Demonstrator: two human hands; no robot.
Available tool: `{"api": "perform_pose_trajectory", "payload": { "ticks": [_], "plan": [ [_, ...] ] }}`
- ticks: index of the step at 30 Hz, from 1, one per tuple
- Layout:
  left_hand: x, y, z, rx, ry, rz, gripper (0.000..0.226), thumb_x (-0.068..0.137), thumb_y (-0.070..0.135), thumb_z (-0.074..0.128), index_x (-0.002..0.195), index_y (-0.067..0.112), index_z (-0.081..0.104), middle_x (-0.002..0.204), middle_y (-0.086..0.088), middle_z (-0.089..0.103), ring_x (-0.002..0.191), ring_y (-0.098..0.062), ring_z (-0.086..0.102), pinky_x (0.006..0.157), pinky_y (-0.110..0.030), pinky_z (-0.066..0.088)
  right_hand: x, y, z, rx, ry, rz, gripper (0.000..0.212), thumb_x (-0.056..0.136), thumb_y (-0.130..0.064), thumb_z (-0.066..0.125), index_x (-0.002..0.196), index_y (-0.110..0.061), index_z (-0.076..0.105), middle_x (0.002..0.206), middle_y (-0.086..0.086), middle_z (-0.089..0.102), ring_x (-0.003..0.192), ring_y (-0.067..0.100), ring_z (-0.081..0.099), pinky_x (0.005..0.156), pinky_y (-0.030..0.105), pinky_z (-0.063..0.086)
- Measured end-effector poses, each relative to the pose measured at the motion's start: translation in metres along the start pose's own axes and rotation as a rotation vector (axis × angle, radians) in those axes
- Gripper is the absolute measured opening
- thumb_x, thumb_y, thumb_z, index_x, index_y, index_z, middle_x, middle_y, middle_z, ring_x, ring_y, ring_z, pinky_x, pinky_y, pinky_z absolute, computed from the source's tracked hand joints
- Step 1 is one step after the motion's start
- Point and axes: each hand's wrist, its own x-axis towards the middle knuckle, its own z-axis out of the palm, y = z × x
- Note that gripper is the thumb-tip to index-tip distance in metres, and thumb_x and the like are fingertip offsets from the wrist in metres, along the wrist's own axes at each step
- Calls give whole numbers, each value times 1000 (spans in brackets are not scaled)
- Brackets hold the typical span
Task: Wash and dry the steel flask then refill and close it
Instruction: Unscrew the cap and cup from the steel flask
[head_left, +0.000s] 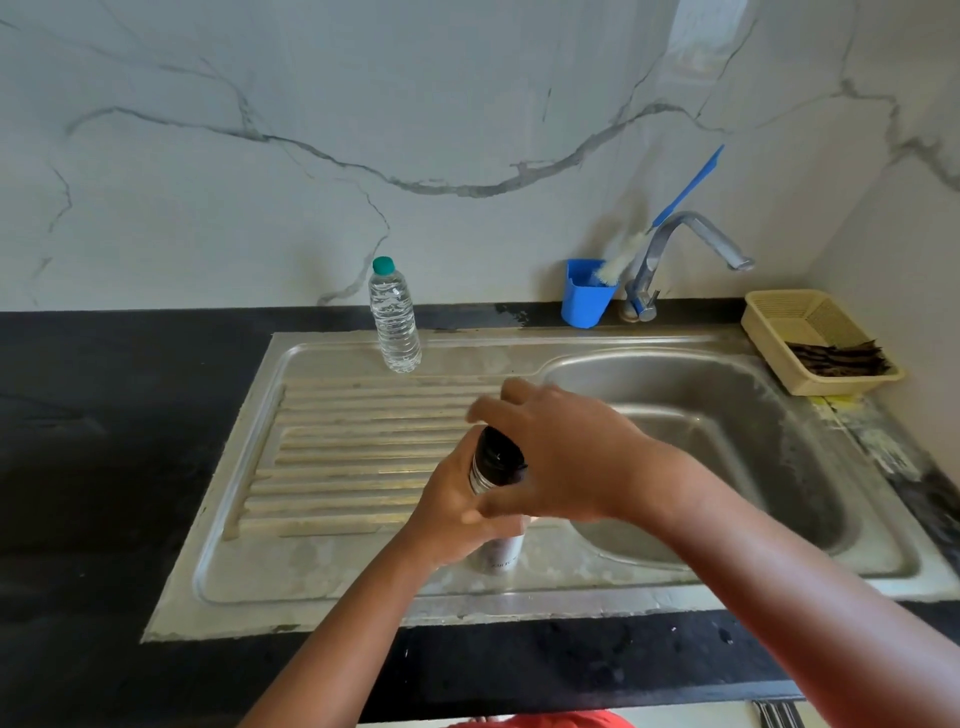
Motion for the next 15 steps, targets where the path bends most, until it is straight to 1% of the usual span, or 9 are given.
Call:
{"api": "perform_pose_trajectory", "payload": {
  "ticks": [1,2,3,4,6,8,10,13,15],
  "plan": [
    [0,1,0,1,0,-16,65,62,-1,82,105,42,59,92,8,70,88,-13,68,79,-29,56,1,-2,4,-63,29,11,58,81,-58,63,129,-30,46,112,-6,52,97,18,56,79,36,53],
    [0,0,0,6,-4,-31,65,63,-3,82,101,44,58,89,10,70,85,-11,68,76,-27,56,1,-5,5,-108,53,-12,47,86,-52,59,125,-27,49,106,-5,52,88,18,56,73,34,53],
    [1,-1,0,9,-4,-42,65,64,-6,82,100,42,58,87,11,70,83,-9,68,74,-25,56,2,-6,4,-134,64,-54,41,88,-46,57,123,-26,50,104,-5,52,84,18,55,71,34,52],
    [1,-1,1,13,-7,-50,63,64,-7,83,102,37,57,87,11,71,82,-9,69,73,-24,55,2,-6,2,-148,60,-104,37,88,-41,56,122,-27,51,104,-5,52,84,18,56,70,34,52],
    [1,-3,3,-7,-10,-62,59,63,-3,85,106,27,58,89,9,73,84,-12,71,74,-26,55,2,-3,-7,-121,27,-168,38,85,-33,60,122,-31,52,109,-8,54,92,18,59,75,37,53],
    [1,-3,3,-28,16,-62,57,60,6,87,104,32,60,91,4,74,85,-17,72,77,-35,58,1,2,-20,-24,21,-172,44,82,-31,66,124,-34,52,115,-10,57,99,16,59,81,37,52],
    [1,-2,3,-31,25,-49,59,59,8,87,102,40,61,94,2,73,87,-19,71,80,-38,58,3,11,-33,157,60,-141,50,80,-30,72,126,-35,51,116,-11,60,100,13,59,83,32,50],
    [1,-2,2,-8,15,-18,64,60,9,88,109,38,58,101,2,70,92,-19,69,85,-42,56,18,34,-36,437,103,-80,49,78,-30,79,121,-33,54,111,-9,64,93,8,60,78,21,49],
    [2,-2,2,-2,29,-4,66,59,13,88,110,40,57,101,5,69,93,-17,68,86,-40,55,37,51,-25,584,107,-9,47,78,-32,81,117,-33,56,110,-7,63,91,7,62,74,17,47]
  ]
}}
